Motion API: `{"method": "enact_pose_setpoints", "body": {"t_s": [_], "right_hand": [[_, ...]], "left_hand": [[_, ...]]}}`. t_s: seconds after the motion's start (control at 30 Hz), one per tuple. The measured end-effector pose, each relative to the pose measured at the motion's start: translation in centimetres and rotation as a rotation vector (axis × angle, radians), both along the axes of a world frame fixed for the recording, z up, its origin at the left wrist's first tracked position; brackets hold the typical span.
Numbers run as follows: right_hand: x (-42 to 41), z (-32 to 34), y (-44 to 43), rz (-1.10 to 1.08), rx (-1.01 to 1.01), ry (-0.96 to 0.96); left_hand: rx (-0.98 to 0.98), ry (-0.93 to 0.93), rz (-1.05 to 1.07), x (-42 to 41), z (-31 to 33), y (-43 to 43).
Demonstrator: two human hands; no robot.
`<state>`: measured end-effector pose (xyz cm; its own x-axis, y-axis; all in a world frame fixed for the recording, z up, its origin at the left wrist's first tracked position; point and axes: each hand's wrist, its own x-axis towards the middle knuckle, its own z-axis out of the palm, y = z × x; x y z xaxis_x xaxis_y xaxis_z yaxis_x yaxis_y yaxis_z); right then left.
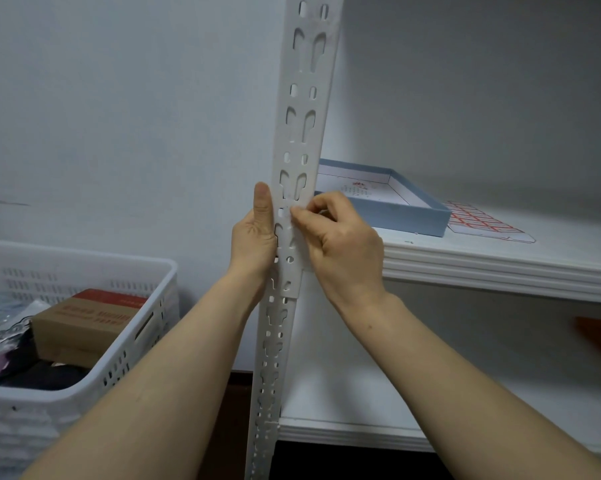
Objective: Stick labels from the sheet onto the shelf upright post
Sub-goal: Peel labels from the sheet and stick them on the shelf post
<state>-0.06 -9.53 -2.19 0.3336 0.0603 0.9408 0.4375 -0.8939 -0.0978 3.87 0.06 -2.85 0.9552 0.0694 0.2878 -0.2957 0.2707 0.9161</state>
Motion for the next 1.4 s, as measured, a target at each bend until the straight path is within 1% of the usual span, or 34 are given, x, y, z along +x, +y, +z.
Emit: {"method": "enact_pose_setpoints", "body": {"t_s": [0.1, 0.13, 0.17, 0.23, 0.3, 0.37, 0.43, 0.5, 0.53, 0.6, 0.67, 0.83, 1.13, 1.3, 1.4], "right_hand": [[-0.1, -0.7, 0.2, -0.067, -0.107, 0.006], [-0.1, -0.8, 0.1, -0.049, -0.099, 0.005], [-0.2, -0.7, 0.0, -0.006, -0.033, 0.012], [-0.5, 0.0, 0.0, 0.095, 0.229, 0.077], [-0.8, 0.6, 0.4, 0.145, 0.473, 0.243], [-0.9, 1.2, 0.8, 0.152, 0.573, 0.408], [-0.7, 1.9, 0.7, 0.181, 0.629, 0.504], [-0.4, 2.7, 0.2, 0.25, 0.693, 0.582], [-0.2, 3.0, -0.1, 0.263, 0.674, 0.606], [0.3, 3.5, -0.2, 0.257, 0.575, 0.644], [0.5, 3.6, 0.1, 0.267, 0.534, 0.678], [0.7, 3.0, -0.1, 0.32, 0.607, 0.674], [0.0, 2.8, -0.7, 0.382, 0.544, 0.7], [-0.2, 2.9, -0.6, 0.387, 0.537, 0.702], [-0.2, 2.8, -0.7, 0.388, 0.531, 0.702]], "left_hand": [[-0.007, 0.015, 0.0, -0.2, 0.2, 0.0], [0.002, 0.019, 0.002, -0.2, 0.3, 0.0], [0.01, 0.018, 0.006, -0.3, 0.3, -0.1], [0.016, 0.011, 0.012, -0.3, 0.2, -0.1], [0.033, 0.01, 0.006, -0.2, 0.2, -0.1], [0.031, 0.032, -0.07, -0.2, 0.1, 0.3], [-0.007, 0.029, -0.178, -0.1, -0.1, 0.8], [-0.032, -0.032, -0.203, -0.3, -0.6, 1.0], [-0.035, -0.06, -0.182, -0.4, -0.8, 1.0], [-0.054, -0.087, -0.147, -0.8, -0.9, 1.0], [-0.049, -0.091, -0.14, -1.1, -0.8, 1.0], [-0.027, -0.123, -0.081, -1.2, -1.0, 0.6], [-0.062, -0.09, -0.06, -1.0, -1.0, 0.3], [-0.137, -0.035, -0.055, -1.1, -0.4, -0.1], [-0.109, -0.038, -0.028, -1.2, -0.3, -0.2]]}}
